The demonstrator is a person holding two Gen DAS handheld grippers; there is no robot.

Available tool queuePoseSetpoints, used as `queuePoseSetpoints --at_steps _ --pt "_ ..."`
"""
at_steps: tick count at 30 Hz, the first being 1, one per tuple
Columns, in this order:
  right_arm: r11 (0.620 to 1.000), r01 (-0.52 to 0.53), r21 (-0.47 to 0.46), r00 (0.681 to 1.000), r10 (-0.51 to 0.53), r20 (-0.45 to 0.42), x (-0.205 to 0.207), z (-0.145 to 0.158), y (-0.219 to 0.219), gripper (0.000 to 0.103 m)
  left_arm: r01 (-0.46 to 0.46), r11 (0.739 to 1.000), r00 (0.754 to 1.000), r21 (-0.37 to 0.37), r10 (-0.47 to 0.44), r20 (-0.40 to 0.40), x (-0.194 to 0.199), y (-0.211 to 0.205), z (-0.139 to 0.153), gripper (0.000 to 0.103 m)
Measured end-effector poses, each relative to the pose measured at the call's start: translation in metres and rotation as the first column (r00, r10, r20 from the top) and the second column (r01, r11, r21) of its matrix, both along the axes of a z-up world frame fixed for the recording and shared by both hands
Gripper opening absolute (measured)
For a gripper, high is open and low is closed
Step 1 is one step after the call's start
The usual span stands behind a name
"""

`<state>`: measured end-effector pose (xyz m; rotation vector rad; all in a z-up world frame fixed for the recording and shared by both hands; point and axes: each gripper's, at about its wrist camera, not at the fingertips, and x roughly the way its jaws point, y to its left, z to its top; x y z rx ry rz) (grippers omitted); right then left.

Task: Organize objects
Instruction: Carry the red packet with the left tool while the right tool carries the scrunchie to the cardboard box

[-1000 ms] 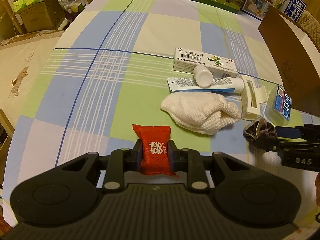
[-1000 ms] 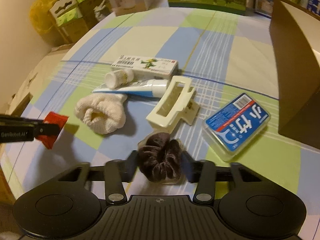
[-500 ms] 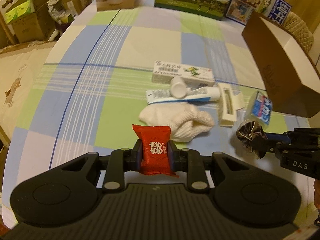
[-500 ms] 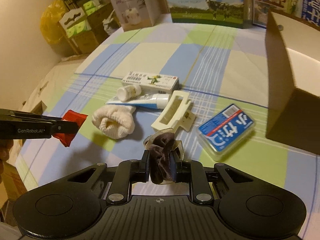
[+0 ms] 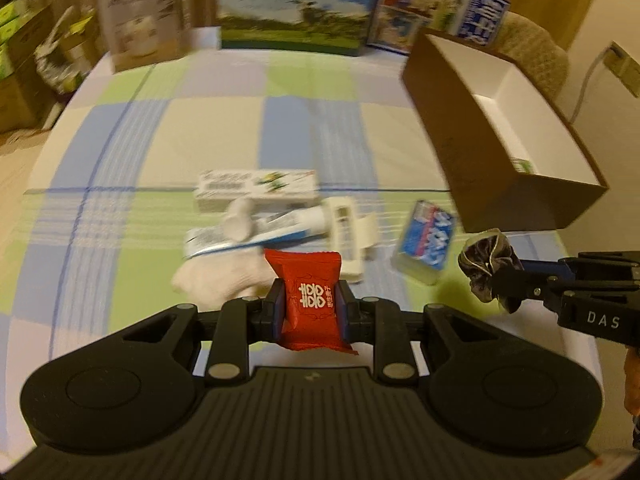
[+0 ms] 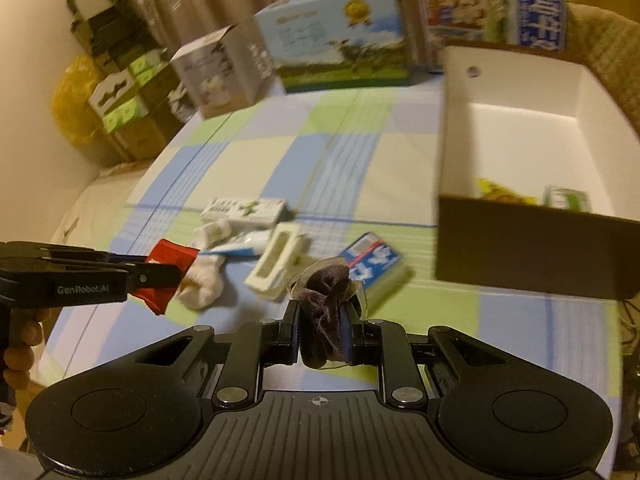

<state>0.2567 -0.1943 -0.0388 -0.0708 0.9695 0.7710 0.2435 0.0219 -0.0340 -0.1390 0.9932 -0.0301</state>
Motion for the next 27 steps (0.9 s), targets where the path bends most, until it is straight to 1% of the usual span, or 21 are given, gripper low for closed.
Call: queuePoseSetpoints --at_steps 8,16,21,27 --pt "0.995 0.097 0.035 0.993 -0.099 0.058 0.028 0.032 -0.050 0.017 0.113 0.993 0.991 -0.011 -0.113 0.065 0.035 -0.058 0.019 0.021" --pt "0.983 0.171 0.063 0.978 -0.177 0.109 0.070 0.057 -0.090 0.017 0.202 0.979 0.971 -0.020 -0.198 0.131 0.074 -0.117 0.039 0.021" --pt "0.980 0.192 0.056 0.970 -0.198 0.143 0.104 0.064 -0.105 0.017 0.240 0.971 0.960 -0.020 -0.234 0.152 0.106 -0.154 0.047 0.021" --pt "0.978 0.209 0.023 0.966 -0.210 0.153 0.141 0.057 -0.117 0.017 0.264 0.964 0.956 -0.023 -0.258 0.142 0.147 -0.191 0.044 0.021"
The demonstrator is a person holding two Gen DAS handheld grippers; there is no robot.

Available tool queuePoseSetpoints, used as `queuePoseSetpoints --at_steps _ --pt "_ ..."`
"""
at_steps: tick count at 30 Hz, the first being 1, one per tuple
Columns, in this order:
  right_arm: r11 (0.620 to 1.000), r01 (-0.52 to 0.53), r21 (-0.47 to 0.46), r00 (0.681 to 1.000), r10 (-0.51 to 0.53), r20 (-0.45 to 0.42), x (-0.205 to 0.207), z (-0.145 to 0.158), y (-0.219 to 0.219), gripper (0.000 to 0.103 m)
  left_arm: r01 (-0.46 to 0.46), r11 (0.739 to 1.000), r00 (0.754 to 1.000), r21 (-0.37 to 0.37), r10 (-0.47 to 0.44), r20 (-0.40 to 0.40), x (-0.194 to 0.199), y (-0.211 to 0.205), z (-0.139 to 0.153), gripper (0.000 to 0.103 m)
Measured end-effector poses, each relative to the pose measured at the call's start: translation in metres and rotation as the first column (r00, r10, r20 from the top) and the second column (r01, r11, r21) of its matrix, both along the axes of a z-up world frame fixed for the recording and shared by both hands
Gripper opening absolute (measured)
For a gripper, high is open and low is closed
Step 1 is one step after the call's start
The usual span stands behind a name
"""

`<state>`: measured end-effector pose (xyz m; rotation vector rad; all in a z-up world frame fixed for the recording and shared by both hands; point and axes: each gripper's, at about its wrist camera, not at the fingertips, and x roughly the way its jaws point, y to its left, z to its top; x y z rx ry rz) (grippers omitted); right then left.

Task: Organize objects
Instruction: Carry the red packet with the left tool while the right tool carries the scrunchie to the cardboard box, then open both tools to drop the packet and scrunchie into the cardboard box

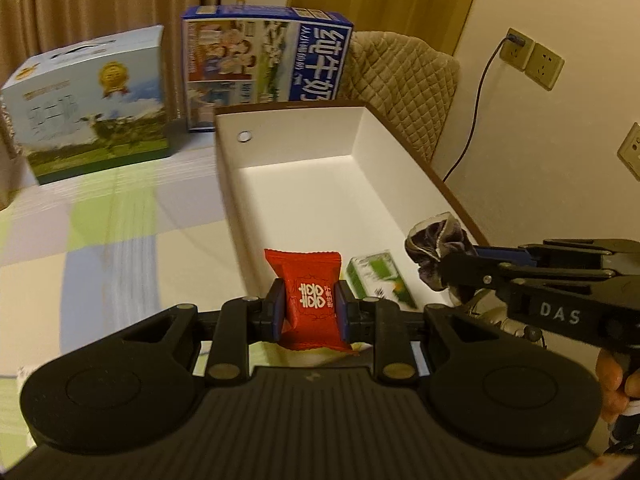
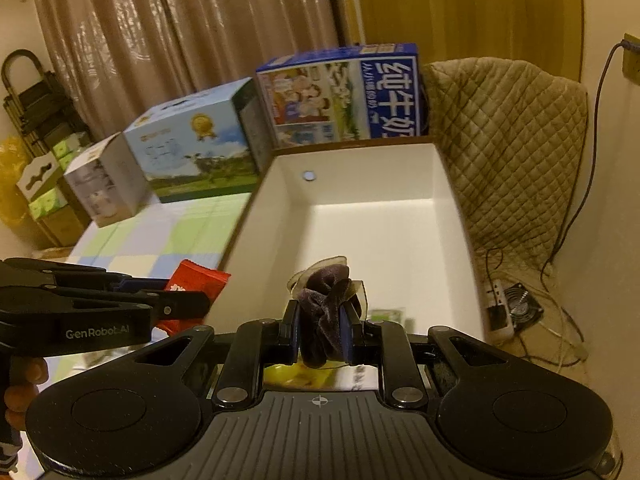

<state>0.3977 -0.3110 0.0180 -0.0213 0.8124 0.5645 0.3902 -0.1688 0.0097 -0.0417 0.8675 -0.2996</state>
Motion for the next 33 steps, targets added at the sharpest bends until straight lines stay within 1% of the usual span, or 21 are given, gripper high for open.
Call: queuePoseSetpoints --at_steps 7,11,16,18,23,25,26,31,33 --pt "0.999 0.001 -0.035 1.000 -0.002 -0.028 0.037 -0.020 -0.004 0.017 -0.005 1.000 0.998 0.021 0.006 -0.054 0.041 -0.024 -0.019 0.021" --pt "0.999 0.000 -0.036 0.999 -0.001 -0.038 0.056 -0.027 -0.005 0.017 -0.013 1.000 0.997 0.027 0.015 -0.078 0.061 -0.033 -0.027 0.021" --pt "0.999 0.003 -0.040 0.999 -0.004 -0.044 0.078 -0.033 -0.004 0.017 -0.019 0.999 0.997 0.051 0.023 -0.079 0.083 -0.041 -0.034 0.021" --pt "0.999 0.006 -0.041 0.999 -0.008 -0.046 0.083 -0.035 -0.004 0.017 -0.029 0.998 0.997 0.053 0.033 -0.070 0.090 -0.043 -0.036 0.021" --pt "0.999 0.015 -0.035 0.999 -0.017 -0.048 0.095 -0.039 -0.006 0.017 -0.039 0.998 0.996 0.057 0.044 -0.082 0.108 -0.046 -0.041 0.022" --pt "0.999 0.017 -0.029 0.999 -0.019 -0.050 0.098 -0.039 -0.007 0.017 -0.041 0.998 0.995 0.047 0.045 -0.087 0.113 -0.045 -0.042 0.026" --pt "0.999 0.017 -0.028 0.998 -0.019 -0.052 0.100 -0.040 -0.007 0.017 -0.041 0.998 0.995 0.041 0.044 -0.090 0.115 -0.045 -0.042 0.030" --pt "1.000 0.022 -0.016 0.998 -0.023 -0.059 0.104 -0.042 -0.008 0.017 -0.029 0.998 0.996 0.047 0.033 -0.080 0.119 -0.044 -0.041 0.035" --pt "1.000 0.028 -0.009 0.998 -0.029 -0.056 0.105 -0.042 -0.008 0.017 -0.025 0.999 0.996 0.044 0.028 -0.081 0.119 -0.044 -0.041 0.039"
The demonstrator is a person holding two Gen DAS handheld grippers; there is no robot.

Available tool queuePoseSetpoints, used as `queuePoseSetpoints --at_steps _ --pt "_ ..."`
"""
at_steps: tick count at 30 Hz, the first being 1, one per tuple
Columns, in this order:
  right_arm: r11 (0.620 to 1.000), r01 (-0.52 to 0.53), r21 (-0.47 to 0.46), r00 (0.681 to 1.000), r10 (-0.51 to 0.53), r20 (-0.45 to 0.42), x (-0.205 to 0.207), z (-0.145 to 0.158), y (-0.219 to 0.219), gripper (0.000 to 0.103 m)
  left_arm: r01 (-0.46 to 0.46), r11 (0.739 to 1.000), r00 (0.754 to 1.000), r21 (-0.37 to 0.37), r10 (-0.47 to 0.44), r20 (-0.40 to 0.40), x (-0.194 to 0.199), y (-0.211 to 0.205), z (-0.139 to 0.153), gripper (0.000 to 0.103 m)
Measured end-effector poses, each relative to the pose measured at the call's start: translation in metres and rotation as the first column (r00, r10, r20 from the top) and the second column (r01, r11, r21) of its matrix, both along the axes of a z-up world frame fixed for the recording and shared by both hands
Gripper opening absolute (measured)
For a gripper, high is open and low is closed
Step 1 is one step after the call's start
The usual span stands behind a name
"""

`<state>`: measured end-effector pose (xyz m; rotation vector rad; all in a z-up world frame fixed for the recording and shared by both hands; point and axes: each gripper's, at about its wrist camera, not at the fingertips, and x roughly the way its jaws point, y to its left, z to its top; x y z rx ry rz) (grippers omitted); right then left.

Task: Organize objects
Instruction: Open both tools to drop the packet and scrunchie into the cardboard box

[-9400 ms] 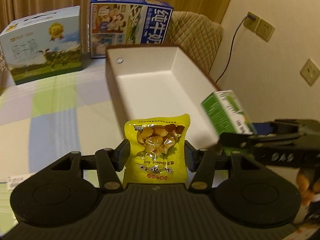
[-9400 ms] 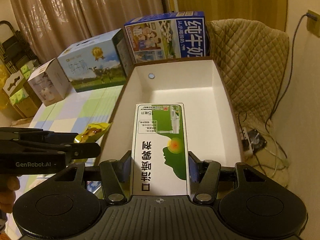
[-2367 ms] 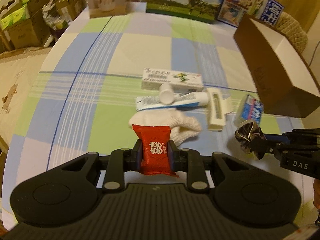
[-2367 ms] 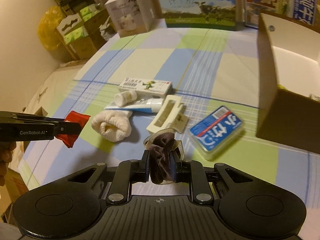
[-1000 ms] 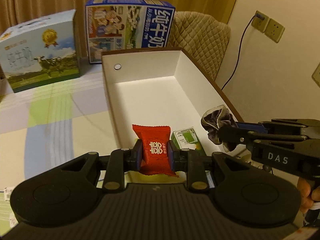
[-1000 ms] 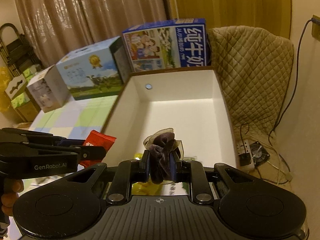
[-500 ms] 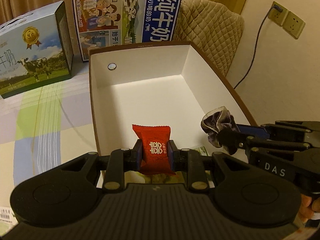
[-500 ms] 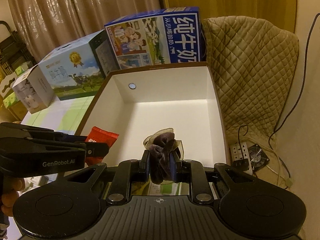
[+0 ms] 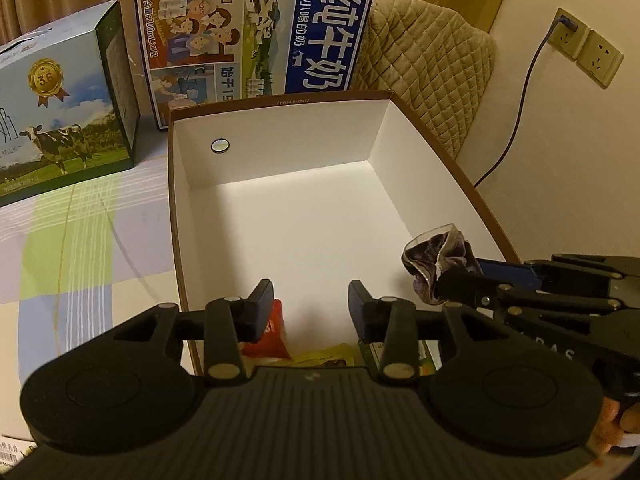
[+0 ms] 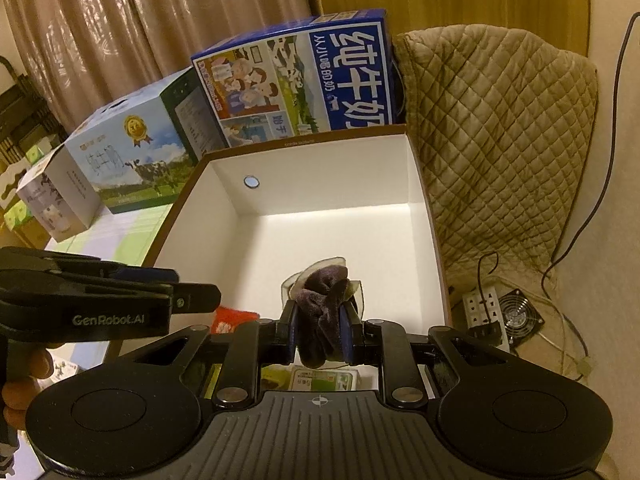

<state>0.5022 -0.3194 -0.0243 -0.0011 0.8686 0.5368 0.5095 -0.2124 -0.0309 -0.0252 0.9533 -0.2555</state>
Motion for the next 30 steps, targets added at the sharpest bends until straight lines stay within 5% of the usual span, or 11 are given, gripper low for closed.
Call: queuePoseSetpoints --at_steps 10,30 --pt "0.999 0.033 0.023 0.999 -0.033 0.033 0.001 0.005 -0.004 0.043 0.002 1.000 1.000 0.007 -0.003 0.024 -0.007 0.008 0.008 0.060" --pt "0.997 0.060 0.041 0.998 -0.059 -0.022 -0.052 0.021 -0.020 0.047 0.009 0.999 0.999 -0.033 -0.008 0.045 -0.059 0.025 0.034 0.076"
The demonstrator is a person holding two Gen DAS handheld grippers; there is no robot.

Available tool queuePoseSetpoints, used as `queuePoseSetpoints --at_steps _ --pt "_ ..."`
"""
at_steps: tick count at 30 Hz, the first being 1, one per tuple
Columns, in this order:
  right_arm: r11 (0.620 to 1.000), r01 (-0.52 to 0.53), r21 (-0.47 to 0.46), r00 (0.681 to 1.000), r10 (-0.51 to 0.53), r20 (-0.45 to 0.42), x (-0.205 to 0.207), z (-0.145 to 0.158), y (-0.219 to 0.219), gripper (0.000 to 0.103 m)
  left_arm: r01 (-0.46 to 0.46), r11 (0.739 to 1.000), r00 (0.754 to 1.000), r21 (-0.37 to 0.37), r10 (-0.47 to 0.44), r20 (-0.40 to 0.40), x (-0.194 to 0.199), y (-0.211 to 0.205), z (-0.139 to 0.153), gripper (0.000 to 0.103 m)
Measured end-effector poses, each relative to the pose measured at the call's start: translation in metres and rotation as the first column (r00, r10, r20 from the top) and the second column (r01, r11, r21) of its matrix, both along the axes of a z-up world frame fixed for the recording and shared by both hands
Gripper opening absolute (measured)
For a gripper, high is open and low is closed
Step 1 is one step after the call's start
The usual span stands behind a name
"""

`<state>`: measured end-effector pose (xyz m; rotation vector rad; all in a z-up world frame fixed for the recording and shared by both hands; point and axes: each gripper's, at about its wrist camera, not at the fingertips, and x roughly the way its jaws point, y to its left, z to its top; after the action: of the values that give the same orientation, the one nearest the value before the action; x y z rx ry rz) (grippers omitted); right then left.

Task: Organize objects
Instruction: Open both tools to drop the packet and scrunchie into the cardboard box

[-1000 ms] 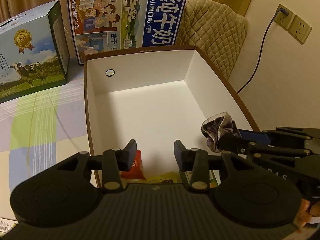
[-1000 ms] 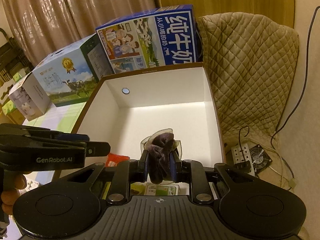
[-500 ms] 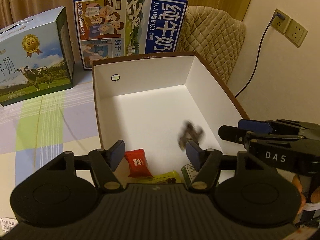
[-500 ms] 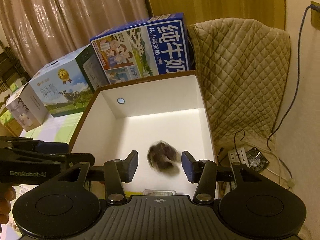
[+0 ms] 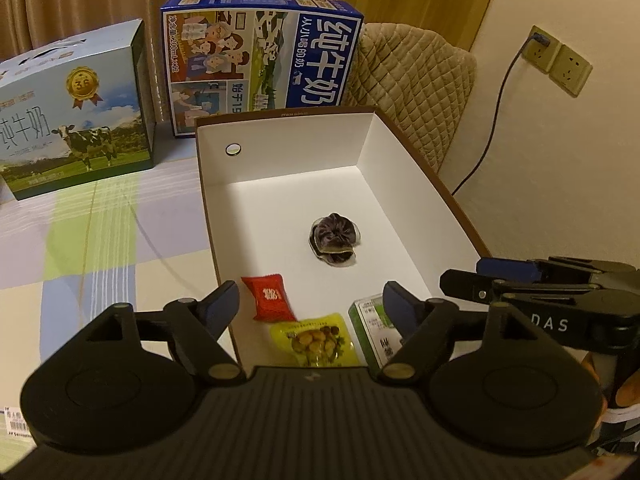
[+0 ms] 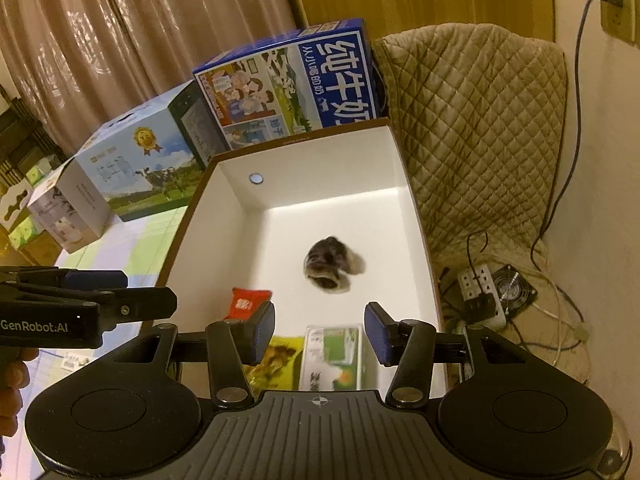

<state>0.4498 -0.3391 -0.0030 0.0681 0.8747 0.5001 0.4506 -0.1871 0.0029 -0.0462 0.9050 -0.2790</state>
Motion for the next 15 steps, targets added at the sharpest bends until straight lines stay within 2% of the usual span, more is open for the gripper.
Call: queuePoseSetpoints --at_steps 15 --pt "1.000 0.015 0.027 1.000 -0.015 -0.007 -0.052 0.014 -0.003 0.047 -0.017 1.000 1.000 -0.020 0.017 0.009 -0.052 0.020 0.015 0.083"
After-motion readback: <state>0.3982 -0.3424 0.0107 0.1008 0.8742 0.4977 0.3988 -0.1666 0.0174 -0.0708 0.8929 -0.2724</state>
